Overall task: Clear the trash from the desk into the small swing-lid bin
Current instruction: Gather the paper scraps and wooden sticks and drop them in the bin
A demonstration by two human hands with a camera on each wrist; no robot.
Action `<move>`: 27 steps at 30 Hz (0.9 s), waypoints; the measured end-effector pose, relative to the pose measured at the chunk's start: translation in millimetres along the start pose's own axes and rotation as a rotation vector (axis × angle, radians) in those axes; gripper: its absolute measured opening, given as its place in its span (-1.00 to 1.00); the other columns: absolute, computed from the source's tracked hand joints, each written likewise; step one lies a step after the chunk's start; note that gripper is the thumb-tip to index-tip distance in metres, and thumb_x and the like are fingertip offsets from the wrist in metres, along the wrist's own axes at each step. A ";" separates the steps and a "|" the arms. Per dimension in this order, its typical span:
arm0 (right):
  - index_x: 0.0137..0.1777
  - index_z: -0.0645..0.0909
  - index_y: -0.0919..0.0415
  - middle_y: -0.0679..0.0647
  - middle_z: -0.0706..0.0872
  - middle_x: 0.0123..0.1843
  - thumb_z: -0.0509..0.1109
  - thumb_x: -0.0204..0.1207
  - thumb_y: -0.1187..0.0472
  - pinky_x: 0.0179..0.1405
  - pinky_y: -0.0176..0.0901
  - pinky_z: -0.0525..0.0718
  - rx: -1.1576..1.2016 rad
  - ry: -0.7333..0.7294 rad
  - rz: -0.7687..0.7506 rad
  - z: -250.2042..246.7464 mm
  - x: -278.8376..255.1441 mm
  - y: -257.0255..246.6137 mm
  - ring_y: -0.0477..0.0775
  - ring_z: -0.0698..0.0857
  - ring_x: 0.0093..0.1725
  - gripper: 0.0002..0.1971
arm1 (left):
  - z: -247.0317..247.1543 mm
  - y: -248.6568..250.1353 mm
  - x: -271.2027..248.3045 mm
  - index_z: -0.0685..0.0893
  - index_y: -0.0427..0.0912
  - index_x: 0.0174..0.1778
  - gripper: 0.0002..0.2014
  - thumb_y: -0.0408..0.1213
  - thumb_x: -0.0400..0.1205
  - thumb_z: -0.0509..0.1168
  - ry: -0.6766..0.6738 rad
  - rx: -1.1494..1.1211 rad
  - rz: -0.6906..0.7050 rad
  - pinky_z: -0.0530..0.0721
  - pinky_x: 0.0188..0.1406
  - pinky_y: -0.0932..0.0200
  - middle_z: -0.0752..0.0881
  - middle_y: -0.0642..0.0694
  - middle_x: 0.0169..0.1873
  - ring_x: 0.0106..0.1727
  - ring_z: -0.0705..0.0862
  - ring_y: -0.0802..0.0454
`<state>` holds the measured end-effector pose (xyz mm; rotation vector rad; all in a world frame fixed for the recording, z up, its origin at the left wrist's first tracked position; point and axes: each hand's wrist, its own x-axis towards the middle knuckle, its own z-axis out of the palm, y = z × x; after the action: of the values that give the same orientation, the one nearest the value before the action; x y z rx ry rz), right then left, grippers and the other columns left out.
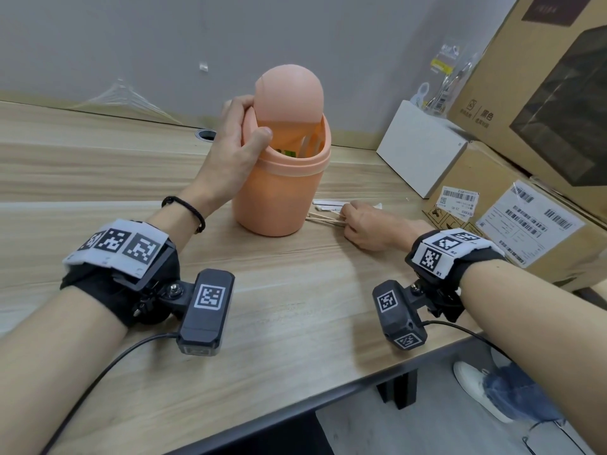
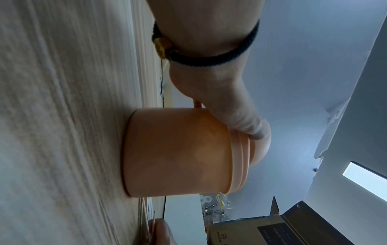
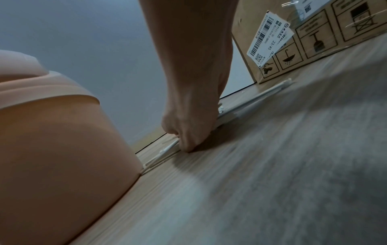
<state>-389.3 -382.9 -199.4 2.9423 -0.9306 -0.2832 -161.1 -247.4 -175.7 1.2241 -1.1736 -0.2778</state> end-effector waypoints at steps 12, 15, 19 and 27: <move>0.21 0.42 0.35 0.17 0.54 0.03 0.13 0.70 0.27 -0.10 -0.06 0.46 -0.063 -0.095 -0.033 -17.9 -5.2 3.9 0.13 0.50 -0.09 -0.82 | 0.4 0.7 -1.2 0.42 0.03 0.29 -0.63 -0.06 0.56 0.15 0.007 0.014 -0.003 0.45 0.28 0.24 0.43 -0.04 0.22 0.30 0.48 0.08; 0.12 0.42 0.38 0.22 0.50 0.01 0.11 0.61 0.44 -0.17 -0.10 0.41 -0.072 -0.051 -0.018 -6.2 -8.4 4.5 0.15 0.49 -0.12 -0.86 | 0.6 1.1 -2.3 0.42 0.04 0.30 -0.62 -0.05 0.55 0.16 0.003 0.015 0.000 0.45 0.26 0.27 0.43 -0.05 0.23 0.30 0.48 0.10; 0.02 0.33 0.26 0.12 0.56 -0.14 0.06 0.60 0.47 -0.37 -0.11 0.35 0.212 0.081 0.057 -3.4 -12.9 5.1 0.12 0.50 -0.21 -0.87 | 0.5 2.3 -2.5 0.42 0.03 0.30 -0.62 -0.05 0.55 0.15 0.010 0.018 0.008 0.44 0.25 0.31 0.44 -0.08 0.26 0.31 0.47 0.11; -0.03 0.42 0.15 0.01 0.46 -0.27 0.09 0.76 0.07 -0.33 -0.06 0.42 0.888 0.616 0.238 -20.9 -7.1 -11.0 -0.03 0.41 -0.32 -0.79 | -0.1 1.3 -2.3 0.42 0.03 0.29 -0.57 0.06 0.51 0.14 0.009 0.027 0.014 0.48 0.35 0.13 0.44 -0.08 0.26 0.34 0.48 0.03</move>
<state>-384.8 -370.1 -178.8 3.1379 -1.5318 1.2750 -162.5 -245.2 -175.8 1.2390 -1.1814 -0.2460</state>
